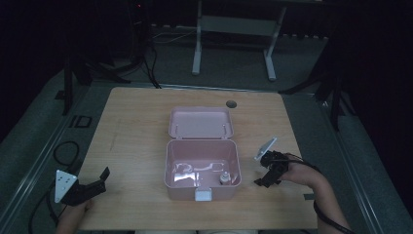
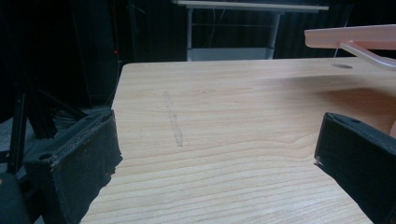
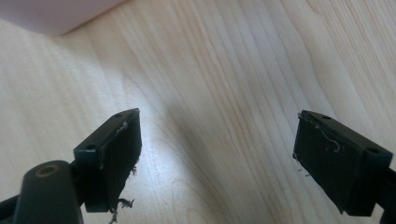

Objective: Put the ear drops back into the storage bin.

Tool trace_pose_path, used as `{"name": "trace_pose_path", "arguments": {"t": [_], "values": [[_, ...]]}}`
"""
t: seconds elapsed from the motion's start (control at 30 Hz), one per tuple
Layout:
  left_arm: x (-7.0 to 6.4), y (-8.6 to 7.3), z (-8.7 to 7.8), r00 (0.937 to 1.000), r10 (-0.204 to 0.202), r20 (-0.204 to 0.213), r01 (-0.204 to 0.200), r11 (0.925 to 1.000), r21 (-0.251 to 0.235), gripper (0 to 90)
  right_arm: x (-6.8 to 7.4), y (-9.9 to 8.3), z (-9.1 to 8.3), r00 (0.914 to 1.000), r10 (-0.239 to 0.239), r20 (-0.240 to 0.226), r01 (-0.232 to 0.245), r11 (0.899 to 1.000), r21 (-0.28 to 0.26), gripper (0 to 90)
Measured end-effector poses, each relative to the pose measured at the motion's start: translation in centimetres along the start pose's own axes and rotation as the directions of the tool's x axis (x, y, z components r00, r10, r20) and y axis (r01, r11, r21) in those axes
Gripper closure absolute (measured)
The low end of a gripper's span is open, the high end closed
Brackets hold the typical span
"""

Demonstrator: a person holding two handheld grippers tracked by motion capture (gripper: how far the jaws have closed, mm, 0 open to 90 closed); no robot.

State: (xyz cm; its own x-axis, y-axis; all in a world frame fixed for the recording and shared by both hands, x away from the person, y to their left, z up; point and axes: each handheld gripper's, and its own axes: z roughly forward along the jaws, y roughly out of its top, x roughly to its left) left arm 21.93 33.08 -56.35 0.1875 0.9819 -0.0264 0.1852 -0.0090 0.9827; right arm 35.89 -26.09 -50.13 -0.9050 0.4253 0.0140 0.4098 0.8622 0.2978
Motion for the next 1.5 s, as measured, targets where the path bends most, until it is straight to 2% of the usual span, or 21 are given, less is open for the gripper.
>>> {"name": "trace_pose_path", "arguments": {"t": [0.17,0.37,0.43,0.53,0.57,0.6,0.7,0.77,0.8,0.83,0.87,0.9,0.93,1.0,1.1,1.13,1.17,1.23,1.3,1.33,1.5], "values": [[0.0,0.0,0.0,1.0,0.0,0.0,0.0,1.0,0.0,0.4,-0.4,-1.4,0.4,0.9981,0.052,0.032,-0.05,0.997,-0.051,14.9],[0.0,0.0,0.0,1.0,0.0,-0.001,0.0,1.0,0.0,0.4,-0.5,-2.9,0.7,0.9872,0.135,0.085,-0.12,0.979,-0.163,14.2],[0.0,0.0,0.0,1.0,0.0,-0.001,0.0,1.0,0.0,0.4,-0.6,-3.6,0.8,0.9731,0.201,0.113,-0.172,0.96,-0.221,13.3],[0.0,0.0,0.0,1.0,0.0,-0.001,0.0,1.0,0.001,0.4,-0.8,-4.1,1.0,0.9586,0.243,0.148,-0.202,0.948,-0.248,13.4],[0.0,0.0,0.0,1.0,0.0,0.0,0.0,1.0,0.001,0.4,-1.0,-4.3,1.1,0.938,0.283,0.2,-0.232,0.941,-0.245,13.7],[0.0,0.0,0.0,1.0,0.0,-0.001,0.0,1.0,0.001,0.4,-1.0,-4.4,1.2,0.9285,0.298,0.221,-0.242,0.937,-0.25,13.7],[0.0,0.0,0.0,1.0,0.0,-0.001,0.0,1.0,0.001,0.4,-1.1,-4.7,1.2,0.9121,0.324,0.251,-0.255,0.928,-0.271,13.7],[0.0,0.0,0.0,1.0,-0.001,-0.001,0.001,1.0,0.001,0.4,-1.2,-5.1,1.2,0.8867,0.391,0.247,-0.301,0.893,-0.334,13.7],[0.0,0.0,0.0,1.0,-0.001,-0.001,0.001,1.0,0.001,0.4,-1.2,-5.1,1.2,0.8867,0.391,0.247,-0.301,0.893,-0.334,13.7],[0.0,0.0,0.0,1.0,0.0,-0.002,0.0,1.0,0.001,0.4,-1.3,-5.2,1.4,0.8617,0.44,0.254,-0.335,0.868,-0.367,13.7],[0.0,0.0,0.0,1.0,0.0,-0.001,0.0,1.0,0.001,0.4,-1.3,-5.2,1.4,0.8617,0.44,0.254,-0.335,0.868,-0.367,13.7],[0.0,0.0,0.0,1.0,0.0,-0.001,0.0,1.0,0.001,0.4,-1.3,-5.2,1.5,0.8497,0.457,0.264,-0.342,0.858,-0.383,13.7],[0.0,0.0,0.0,1.0,0.0,-0.001,0.0,1.0,0.001,0.4,-1.3,-5.3,1.6,0.8216,0.495,0.283,-0.369,0.84,-0.399,13.7],[0.0,0.0,0.0,1.0,0.0,-0.001,0.0,1.0,0.001,0.4,-1.3,-5.3,1.7,0.8118,0.505,0.293,-0.373,0.834,-0.406,13.7],[0.0,0.0,0.0,1.0,0.0,-0.001,0.0,1.0,0.0,0.4,-1.5,-5.6,1.7,0.7573,0.568,0.322,-0.41,0.797,-0.443,13.6],[0.0,0.0,0.0,1.0,0.0,-0.001,0.0,1.0,0.0,0.4,-1.6,-5.6,1.7,0.7465,0.583,0.321,-0.42,0.787,-0.453,13.6],[0.0,0.0,0.0,1.0,-0.001,-0.001,0.001,1.0,0.0,0.4,-1.6,-5.9,1.8,0.7059,0.625,0.334,-0.439,0.756,-0.486,13.6],[0.0,0.0,0.0,1.0,0.0,-0.001,0.0,1.0,0.0,0.4,-1.4,-6.1,2.0,0.6811,0.647,0.342,-0.436,0.734,-0.521,13.7],[0.0,0.0,0.0,1.0,0.0,-0.001,0.0,1.0,0.001,0.4,-1.3,-6.1,2.2,0.6722,0.657,0.342,-0.436,0.724,-0.534,13.6],[0.0,0.0,0.0,1.0,0.0,-0.001,0.0,1.0,0.0,0.4,-1.1,-6.1,2.4,0.6647,0.671,0.329,-0.429,0.703,-0.567,13.6],[0.0,0.0,0.0,1.0,-0.001,-0.001,0.001,1.0,0.001,0.4,-0.5,-6.1,2.7,0.6439,0.681,0.349,-0.387,0.683,-0.62,13.6]]}}
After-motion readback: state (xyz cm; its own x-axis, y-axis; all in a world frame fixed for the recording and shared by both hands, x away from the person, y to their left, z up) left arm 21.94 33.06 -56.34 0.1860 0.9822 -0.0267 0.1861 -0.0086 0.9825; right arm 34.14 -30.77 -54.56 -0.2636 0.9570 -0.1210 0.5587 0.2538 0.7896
